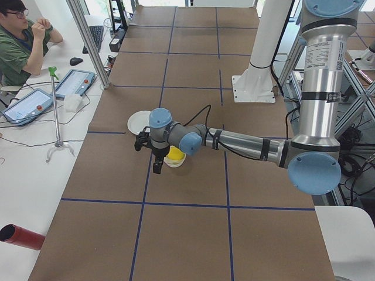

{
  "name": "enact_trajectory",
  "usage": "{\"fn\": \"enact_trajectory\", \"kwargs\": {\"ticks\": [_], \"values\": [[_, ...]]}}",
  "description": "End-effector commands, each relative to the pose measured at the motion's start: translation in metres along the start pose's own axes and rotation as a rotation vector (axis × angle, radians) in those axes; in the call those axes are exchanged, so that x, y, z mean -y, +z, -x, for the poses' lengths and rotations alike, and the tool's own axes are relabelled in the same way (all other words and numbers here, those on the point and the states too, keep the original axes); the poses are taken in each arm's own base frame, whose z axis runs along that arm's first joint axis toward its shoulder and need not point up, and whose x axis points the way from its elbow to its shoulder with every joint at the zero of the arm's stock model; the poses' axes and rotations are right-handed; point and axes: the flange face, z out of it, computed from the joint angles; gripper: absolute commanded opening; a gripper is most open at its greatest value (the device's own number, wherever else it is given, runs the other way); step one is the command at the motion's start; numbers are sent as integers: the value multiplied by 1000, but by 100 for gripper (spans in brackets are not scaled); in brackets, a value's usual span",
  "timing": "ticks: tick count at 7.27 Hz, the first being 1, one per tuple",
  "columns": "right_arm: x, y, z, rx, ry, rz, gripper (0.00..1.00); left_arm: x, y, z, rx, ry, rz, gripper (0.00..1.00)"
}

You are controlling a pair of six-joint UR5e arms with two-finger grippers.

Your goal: Move lemon from plate to bowl

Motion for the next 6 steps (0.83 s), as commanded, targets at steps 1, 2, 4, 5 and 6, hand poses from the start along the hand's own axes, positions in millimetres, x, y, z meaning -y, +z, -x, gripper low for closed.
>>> {"fn": "enact_trajectory", "kwargs": {"ticks": [1,2,4,5,6], "values": [[0,0,0,0,0,0,100,-20,-48,98,28,8,64,100],[0,0,0,0,0,0,100,-47,-58,139,32,29,73,100],[0,0,0,0,0,0,100,-98,-47,167,-29,-47,88,100],[0,0,0,0,0,0,100,-100,-46,164,-69,-56,86,100],[0,0,0,0,0,0,100,-100,-45,164,-73,-55,85,100]]}}
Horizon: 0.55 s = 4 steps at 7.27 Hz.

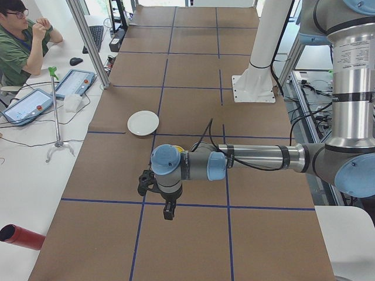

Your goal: Move lemon from plate to bowl

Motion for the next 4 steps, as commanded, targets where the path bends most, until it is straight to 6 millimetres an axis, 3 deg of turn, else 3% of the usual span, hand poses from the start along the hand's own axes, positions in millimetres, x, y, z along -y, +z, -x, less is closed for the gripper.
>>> {"fn": "enact_trajectory", "kwargs": {"ticks": [1,4], "values": [[0,0,0,0,0,0,100,-7,4,5,-18,-11,6,100],[0,0,0,0,0,0,100,-5,2,2,-10,-5,-1,100]]}}
